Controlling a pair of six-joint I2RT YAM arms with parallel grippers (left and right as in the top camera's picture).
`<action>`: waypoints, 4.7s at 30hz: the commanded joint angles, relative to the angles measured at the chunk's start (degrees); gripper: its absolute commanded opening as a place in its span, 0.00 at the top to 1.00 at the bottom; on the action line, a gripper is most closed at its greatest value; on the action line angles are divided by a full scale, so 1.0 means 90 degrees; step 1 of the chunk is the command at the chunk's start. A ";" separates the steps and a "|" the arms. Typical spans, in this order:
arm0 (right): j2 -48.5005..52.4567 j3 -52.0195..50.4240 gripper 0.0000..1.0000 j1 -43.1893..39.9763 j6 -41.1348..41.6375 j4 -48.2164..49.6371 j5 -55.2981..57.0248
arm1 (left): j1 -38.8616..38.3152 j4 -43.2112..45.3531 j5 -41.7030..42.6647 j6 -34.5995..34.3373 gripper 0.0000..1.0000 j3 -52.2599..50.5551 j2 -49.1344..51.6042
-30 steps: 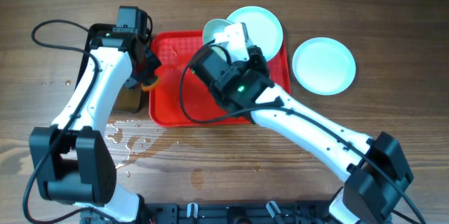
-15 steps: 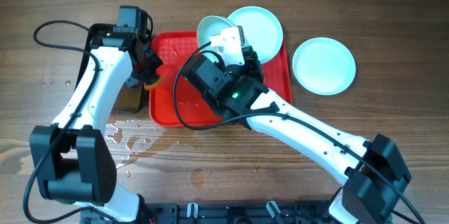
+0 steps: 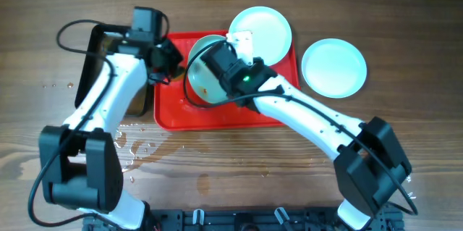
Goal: Clean dirty plates on tray and stack at the side
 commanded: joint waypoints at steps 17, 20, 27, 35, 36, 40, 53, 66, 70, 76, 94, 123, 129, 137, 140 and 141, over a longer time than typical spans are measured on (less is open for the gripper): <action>0.0306 0.0024 0.96 -0.0442 0.0153 0.0153 -0.1409 | -0.1610 0.2254 -0.0811 -0.1124 0.96 -0.1615 0.0522; 0.0306 0.0024 0.96 -0.0442 0.0155 0.0153 -0.1411 | -0.1610 0.2142 -0.0993 -0.1095 0.96 -0.1615 0.0525; 0.0306 0.0024 0.96 -0.0442 0.0155 0.0155 -0.1455 | -0.1610 0.2183 -0.2081 -0.0583 0.96 -0.1615 0.0525; 0.0306 0.0024 0.96 -0.0568 0.0155 0.0151 -0.1586 | -0.1610 0.2302 -0.1302 0.0634 0.96 -0.1613 0.0364; 0.0306 0.0024 0.96 -0.0588 0.0155 0.0151 -0.1627 | -0.1610 0.2305 -0.1052 0.0809 0.96 -0.1613 0.0313; 0.0342 0.0024 0.96 -0.0639 0.0155 0.0151 -0.1724 | -0.1591 0.2280 0.0112 0.1503 0.96 -0.1613 0.0027; 0.0393 0.0024 0.95 -0.0639 0.0141 0.0153 -0.1795 | -0.1426 0.2142 -0.0364 0.1909 0.96 -0.1615 0.0080; 0.0393 0.0024 0.96 -0.0639 0.0138 0.0153 -0.1797 | -0.1430 0.2118 -0.2091 0.1103 0.96 -0.1613 0.0969; 0.0393 0.0024 0.96 -0.0639 0.0138 0.0153 -0.1797 | -0.1430 0.2302 -0.3138 0.0801 0.96 -0.1613 0.0967; 0.0425 0.0022 0.96 -0.0639 0.0143 0.0155 -0.1846 | -0.1430 0.2574 -0.3526 0.0663 0.96 -0.1518 0.0903; 0.0743 -0.0019 0.96 -0.1241 0.0155 0.0342 -0.3279 | -0.1430 0.2601 -0.4896 0.0041 0.96 -0.1443 -0.1059; 0.1751 -0.0017 0.96 -0.1579 0.0712 0.0916 -0.4823 | -0.0542 0.0780 -0.3383 -0.0814 0.96 -0.1445 -0.1496; 0.1508 0.0039 0.96 -0.1617 0.0415 0.0797 -0.4988 | -0.0532 0.0731 -0.3109 -0.0811 0.96 -0.1445 -0.1455; -0.0119 0.0036 0.96 -0.1554 -0.0631 0.0469 -0.2880 | -0.0505 0.0687 -0.3079 -0.0814 0.96 -0.1445 -0.1423; -0.0634 0.0036 0.96 -0.1379 -0.0923 0.0335 -0.1829 | -0.0440 0.0707 -0.3075 -0.0816 0.96 -0.1445 -0.1423; -0.0753 0.0036 0.96 -0.1311 -0.1013 0.0318 -0.1547 | -0.0420 0.0707 -0.3062 -0.0816 0.96 -0.1445 -0.1423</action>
